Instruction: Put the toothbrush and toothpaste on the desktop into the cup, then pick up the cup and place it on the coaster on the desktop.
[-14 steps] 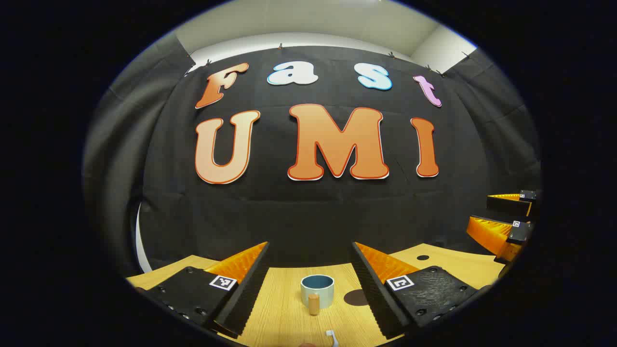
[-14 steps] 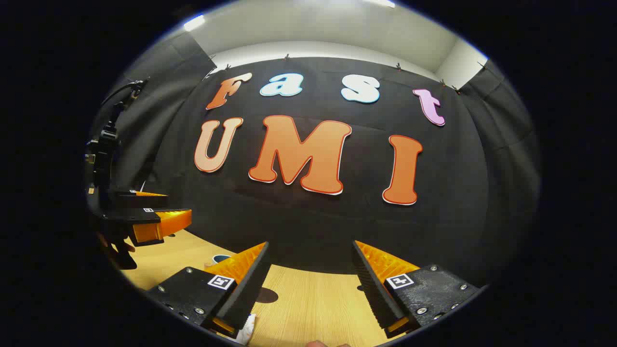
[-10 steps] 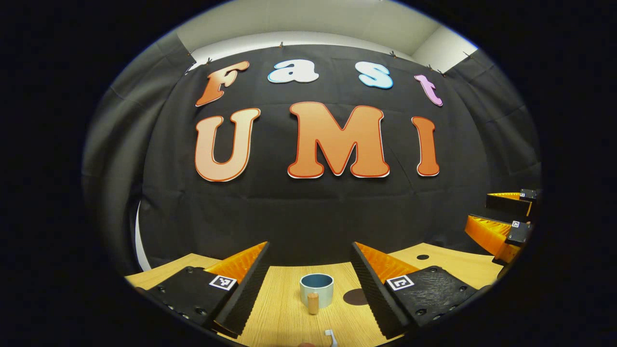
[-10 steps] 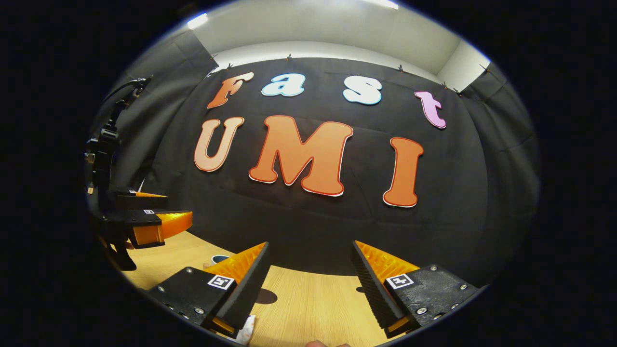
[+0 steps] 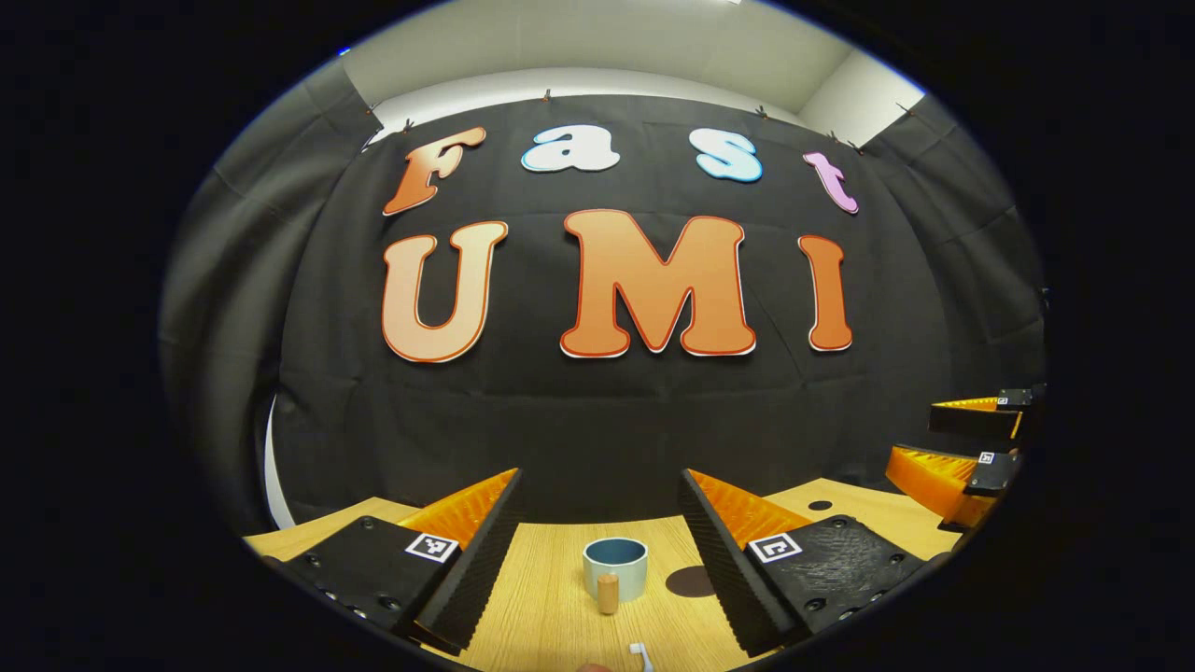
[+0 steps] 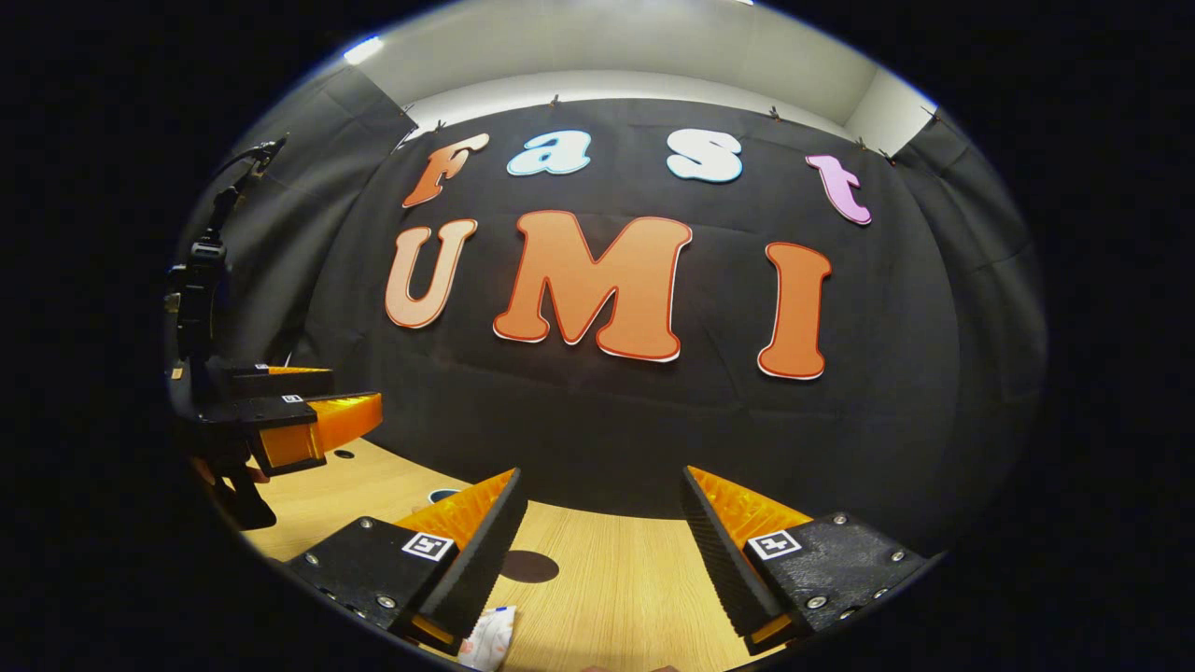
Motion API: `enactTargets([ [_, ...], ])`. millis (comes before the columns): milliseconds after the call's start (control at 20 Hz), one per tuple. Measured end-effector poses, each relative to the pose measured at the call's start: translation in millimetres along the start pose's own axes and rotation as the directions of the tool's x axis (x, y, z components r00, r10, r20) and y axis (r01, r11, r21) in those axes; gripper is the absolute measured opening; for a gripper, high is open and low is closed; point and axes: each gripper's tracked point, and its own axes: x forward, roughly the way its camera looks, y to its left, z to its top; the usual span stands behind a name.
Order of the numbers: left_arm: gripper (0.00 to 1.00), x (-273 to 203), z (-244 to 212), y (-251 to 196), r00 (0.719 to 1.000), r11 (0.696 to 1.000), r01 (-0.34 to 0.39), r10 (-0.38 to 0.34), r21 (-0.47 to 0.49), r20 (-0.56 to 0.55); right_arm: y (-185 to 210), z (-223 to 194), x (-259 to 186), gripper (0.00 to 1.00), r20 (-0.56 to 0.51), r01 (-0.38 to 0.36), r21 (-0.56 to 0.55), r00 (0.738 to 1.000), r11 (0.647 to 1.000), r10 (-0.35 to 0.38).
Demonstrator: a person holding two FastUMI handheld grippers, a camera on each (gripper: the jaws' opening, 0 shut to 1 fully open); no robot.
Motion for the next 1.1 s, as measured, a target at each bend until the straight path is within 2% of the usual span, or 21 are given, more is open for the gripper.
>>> enactTargets([
  [100,0.96,-0.1,-9.0,-1.5,1.000,1.000,0.011,-0.012,-0.012,-0.024,1.8,-11.3,0.0,0.99,-0.031,-0.002,0.007,1.000,1.000,0.002],
  [350,1.00,-3.2,-59.9,5.6,0.987,0.999,-0.006,0.001,-0.031,-0.160,10.0,-49.0,-0.9,0.98,-0.135,-0.037,0.091,0.990,0.995,0.049],
  [400,0.97,-2.8,-66.3,6.0,0.984,1.000,-0.008,0.003,-0.026,-0.178,10.5,-54.9,-1.2,0.99,-0.154,-0.037,0.106,0.987,0.994,0.054],
  [550,0.97,-8.7,-87.7,4.3,0.973,1.000,0.001,-0.001,-0.001,-0.230,15.2,-74.6,0.3,0.98,-0.208,-0.038,0.135,0.976,0.990,0.066],
  [750,0.97,-13.7,-117.8,-1.6,0.950,1.000,0.007,-0.001,0.019,-0.311,31.9,-101.8,0.9,0.98,-0.288,-0.068,0.132,0.952,0.989,0.104],
  [850,0.97,-17.6,-137.1,1.5,0.932,0.999,-0.013,0.029,0.045,-0.362,42.4,-117.7,-1.5,0.98,-0.333,-0.090,0.136,0.934,0.987,0.131],
  [1100,0.97,-32.3,-176.0,-6.7,0.884,0.999,0.010,0.015,0.049,-0.468,63.3,-149.6,-7.6,0.98,-0.422,-0.128,0.159,0.887,0.979,0.185],
])
